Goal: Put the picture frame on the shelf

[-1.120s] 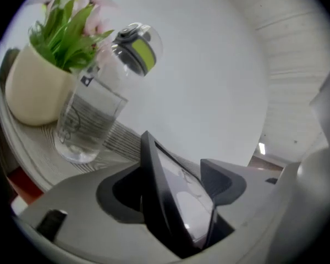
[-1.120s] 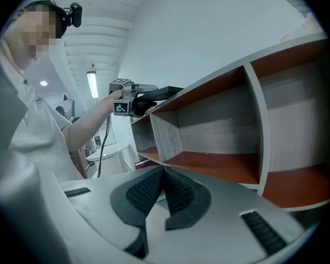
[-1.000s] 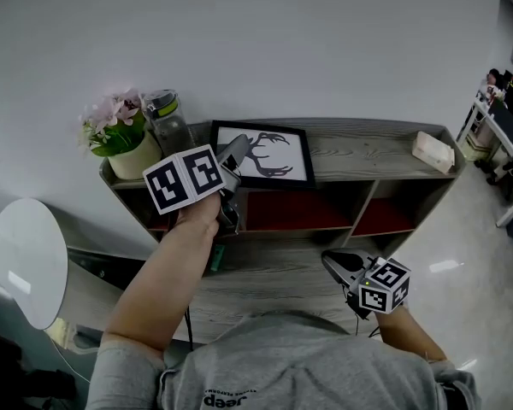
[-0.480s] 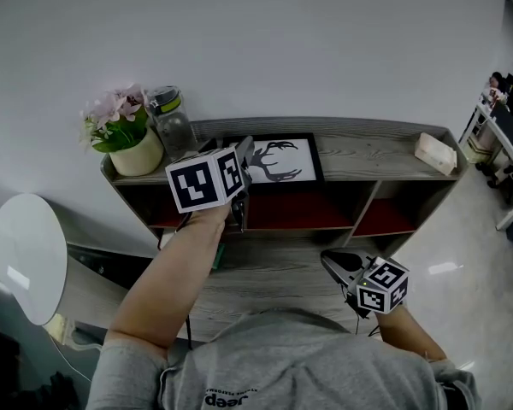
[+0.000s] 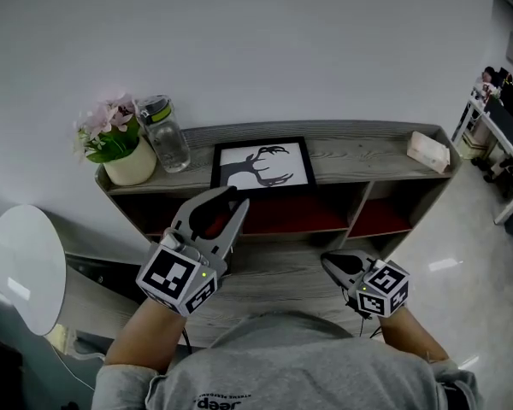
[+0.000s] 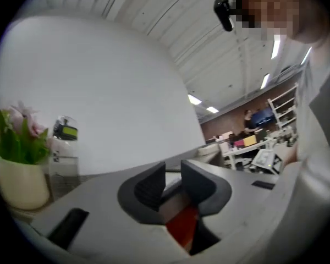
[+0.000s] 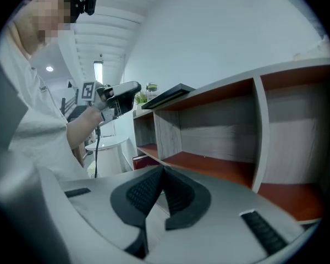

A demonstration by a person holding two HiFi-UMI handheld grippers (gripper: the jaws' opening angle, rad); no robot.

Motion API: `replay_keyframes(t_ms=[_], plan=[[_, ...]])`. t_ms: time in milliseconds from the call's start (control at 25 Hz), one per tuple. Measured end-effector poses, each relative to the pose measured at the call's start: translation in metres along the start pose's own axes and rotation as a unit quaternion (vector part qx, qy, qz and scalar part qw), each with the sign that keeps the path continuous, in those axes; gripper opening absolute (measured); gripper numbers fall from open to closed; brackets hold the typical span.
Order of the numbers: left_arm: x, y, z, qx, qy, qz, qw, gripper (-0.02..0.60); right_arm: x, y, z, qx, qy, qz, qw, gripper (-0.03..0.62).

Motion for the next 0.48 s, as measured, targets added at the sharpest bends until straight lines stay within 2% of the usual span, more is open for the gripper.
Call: replay_keyframes(t_ms=[80,160,200,480], plan=[[-0.001,-0.011,-0.015,-0.003,0.006,-0.059,0.9983,0.094,0.0,0.001,-0.002,0.002,0.001,0.0,1.0,0.009],[0.007,-0.013,-0.026,-0.012,0.021,-0.08,0.9965,0.069,0.002,0.002,-0.004,0.003,0.004,0.001,1.0,0.009],[0.012,-0.013,-0.03,-0.012,0.027,-0.082,0.9962,0.044,0.002,0.004,-0.005,0.003,0.005,0.002,1.0,0.009],[0.039,-0.007,-0.04,0.009,0.058,-0.065,0.9962,0.018,-0.003,0.008,-0.01,0.004,0.008,-0.007,1.0,0.009]])
Point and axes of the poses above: the fingertips, and each gripper's own axes: x forward along the fingers, y to its left, z out of its top, the point moved 10 cm from there along -x, backward along the fingers, and after that the axes turned 11 degrees about z, right-handed, at the moved point
